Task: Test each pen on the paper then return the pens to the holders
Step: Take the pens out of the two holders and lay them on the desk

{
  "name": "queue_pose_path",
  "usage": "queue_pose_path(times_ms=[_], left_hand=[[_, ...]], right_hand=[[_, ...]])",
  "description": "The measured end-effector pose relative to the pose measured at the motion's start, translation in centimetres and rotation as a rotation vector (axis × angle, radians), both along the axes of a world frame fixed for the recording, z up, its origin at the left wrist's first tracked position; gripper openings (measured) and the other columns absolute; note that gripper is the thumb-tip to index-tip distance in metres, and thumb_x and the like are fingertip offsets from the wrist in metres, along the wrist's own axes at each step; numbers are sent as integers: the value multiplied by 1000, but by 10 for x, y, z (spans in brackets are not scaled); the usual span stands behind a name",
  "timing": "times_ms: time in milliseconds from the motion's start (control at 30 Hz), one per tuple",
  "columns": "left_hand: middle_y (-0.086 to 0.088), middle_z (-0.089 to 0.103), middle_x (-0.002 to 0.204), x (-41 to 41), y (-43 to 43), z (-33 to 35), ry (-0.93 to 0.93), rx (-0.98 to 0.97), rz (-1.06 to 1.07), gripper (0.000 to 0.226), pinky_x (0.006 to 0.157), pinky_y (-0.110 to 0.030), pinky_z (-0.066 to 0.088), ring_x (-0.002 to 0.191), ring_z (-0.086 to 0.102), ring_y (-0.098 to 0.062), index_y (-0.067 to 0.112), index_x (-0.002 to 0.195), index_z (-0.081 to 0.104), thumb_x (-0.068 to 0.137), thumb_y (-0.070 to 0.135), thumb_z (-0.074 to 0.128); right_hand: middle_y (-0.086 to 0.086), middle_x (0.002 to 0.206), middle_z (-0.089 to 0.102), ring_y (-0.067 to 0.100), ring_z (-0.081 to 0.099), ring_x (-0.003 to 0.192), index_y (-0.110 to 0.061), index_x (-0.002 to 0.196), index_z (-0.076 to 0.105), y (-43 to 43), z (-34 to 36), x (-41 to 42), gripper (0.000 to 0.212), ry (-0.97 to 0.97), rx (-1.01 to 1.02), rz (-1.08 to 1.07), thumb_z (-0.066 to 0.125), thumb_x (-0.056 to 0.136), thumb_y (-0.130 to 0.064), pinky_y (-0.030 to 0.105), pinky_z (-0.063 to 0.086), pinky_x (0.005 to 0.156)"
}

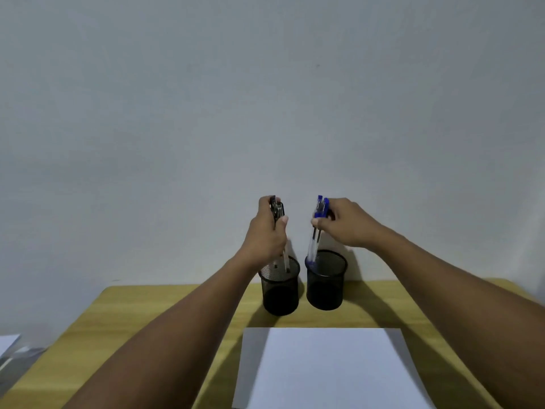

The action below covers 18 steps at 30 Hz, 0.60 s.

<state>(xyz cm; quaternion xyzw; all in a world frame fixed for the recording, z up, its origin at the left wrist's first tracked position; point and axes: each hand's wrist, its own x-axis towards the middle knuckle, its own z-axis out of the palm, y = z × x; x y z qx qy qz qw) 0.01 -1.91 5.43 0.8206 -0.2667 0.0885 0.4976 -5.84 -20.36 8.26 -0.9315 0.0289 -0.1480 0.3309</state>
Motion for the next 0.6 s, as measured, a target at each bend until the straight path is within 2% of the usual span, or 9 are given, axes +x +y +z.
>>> queue_pose_path(times_ms=[67,133,200,233,367,467,600], left_hand=[[2,55,94,-6,11,27,-55,-55,22,34,66,-33,47,77,54,-14,20,136,34,104,20,46],[2,55,95,-11,29,51,-82,-98,41,35,73,-37,48,80,54,-16,20,137,34,104,22,46],[1,55,96,-15,53,67,-74,-81,62,34,75,-36,48,80,53,-14,20,136,35,104,23,46],[1,55,95,-17,68,70,-48,-49,65,32,72,-35,47,79,52,-14,18,134,37,104,23,46],[-5,52,85,-19,139,45,209,175,22,18,57,-28,39,67,45,-15,9,116,46,102,19,52],[-14,51,83,-25,187,2,392,263,32,10,54,-30,39,62,44,-18,4,100,49,101,13,54],[-12,50,76,-28,219,-50,502,374,60,15,56,-31,43,59,46,-18,8,88,51,99,14,58]], right_hand=[[1,83,62,18,56,76,-14,98,67,14,25,-7,16,-43,-22,15,65,97,-30,30,41,65],[3,85,64,18,56,76,-13,98,66,33,46,-12,16,-77,-13,36,64,98,-29,33,44,69],[6,84,64,19,56,74,-10,97,65,59,61,-17,17,-76,42,78,63,98,-27,34,46,72],[7,81,63,19,56,70,-10,94,63,74,64,-19,16,-51,80,109,63,99,-25,32,47,68],[8,65,57,18,52,53,-5,82,63,135,45,-16,19,237,207,192,62,98,-15,27,38,51],[9,61,55,19,49,48,-2,78,65,172,0,-9,20,512,237,217,61,96,-9,28,35,50],[4,56,53,15,47,46,-6,80,63,204,-69,-3,18,780,249,195,58,97,-9,25,36,46]])
